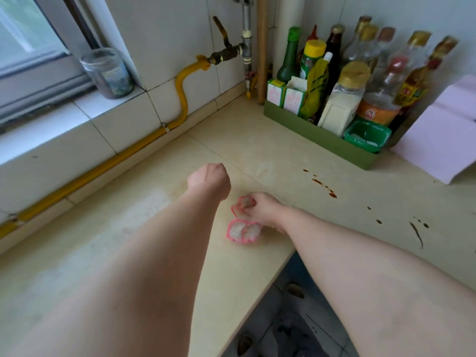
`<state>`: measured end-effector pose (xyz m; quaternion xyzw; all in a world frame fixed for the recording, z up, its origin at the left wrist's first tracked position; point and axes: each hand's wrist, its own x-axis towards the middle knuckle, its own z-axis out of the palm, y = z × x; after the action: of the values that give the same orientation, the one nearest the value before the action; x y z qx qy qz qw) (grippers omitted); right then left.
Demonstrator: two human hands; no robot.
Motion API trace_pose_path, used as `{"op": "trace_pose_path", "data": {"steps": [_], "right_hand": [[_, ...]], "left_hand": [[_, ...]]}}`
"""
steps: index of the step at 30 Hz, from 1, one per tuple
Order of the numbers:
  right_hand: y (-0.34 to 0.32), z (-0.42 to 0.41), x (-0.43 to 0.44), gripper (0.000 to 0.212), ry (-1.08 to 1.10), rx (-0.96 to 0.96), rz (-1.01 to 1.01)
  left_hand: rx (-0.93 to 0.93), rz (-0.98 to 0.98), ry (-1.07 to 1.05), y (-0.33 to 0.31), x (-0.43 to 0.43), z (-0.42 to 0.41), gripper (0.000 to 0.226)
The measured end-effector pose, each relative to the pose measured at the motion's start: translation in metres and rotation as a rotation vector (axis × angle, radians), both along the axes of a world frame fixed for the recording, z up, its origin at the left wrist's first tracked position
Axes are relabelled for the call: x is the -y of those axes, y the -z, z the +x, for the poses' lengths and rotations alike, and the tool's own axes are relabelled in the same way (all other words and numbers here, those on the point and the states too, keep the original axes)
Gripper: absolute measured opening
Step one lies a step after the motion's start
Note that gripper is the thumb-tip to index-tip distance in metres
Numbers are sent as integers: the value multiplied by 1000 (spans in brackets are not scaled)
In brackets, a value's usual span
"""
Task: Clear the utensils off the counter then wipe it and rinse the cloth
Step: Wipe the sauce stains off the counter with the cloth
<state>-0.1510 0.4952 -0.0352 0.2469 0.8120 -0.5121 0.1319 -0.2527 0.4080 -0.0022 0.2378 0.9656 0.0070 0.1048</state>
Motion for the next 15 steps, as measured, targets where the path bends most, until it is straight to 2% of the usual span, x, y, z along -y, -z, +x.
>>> {"op": "trace_pose_path", "data": {"steps": [1,2,3,4,5,6,7,9,11,13,15], "right_hand": [[-6,-4,-1,24,66,-13,-181],[-10,-8,-3,24,117,-13,-276],[-14,-10,-8,30,163,4,-265],[-14,-12,-16,42,195,39,-124],[-12,-13,-24,50,219,95,131],[-8,-13,-32,52,254,129,378],[-5,-12,-37,50,284,134,519],[1,-10,-41,44,277,108,572],[5,-6,-43,38,208,103,605],[9,-3,-46,35,175,86,640],[10,0,-51,35,148,50,668]], "left_hand": [[-17,14,-22,-3,5,-4,27],[-36,28,-43,-6,10,-9,26],[-54,40,-60,-7,14,-13,27],[-67,50,-75,-8,17,-16,29],[-77,61,-85,-8,20,-17,33],[-81,77,-82,-6,22,-17,40],[-69,104,-66,-3,23,-17,48],[22,181,14,7,21,-14,53],[90,217,200,19,14,-9,42],[100,194,456,36,6,-1,33],[150,132,628,53,2,13,42]]}}
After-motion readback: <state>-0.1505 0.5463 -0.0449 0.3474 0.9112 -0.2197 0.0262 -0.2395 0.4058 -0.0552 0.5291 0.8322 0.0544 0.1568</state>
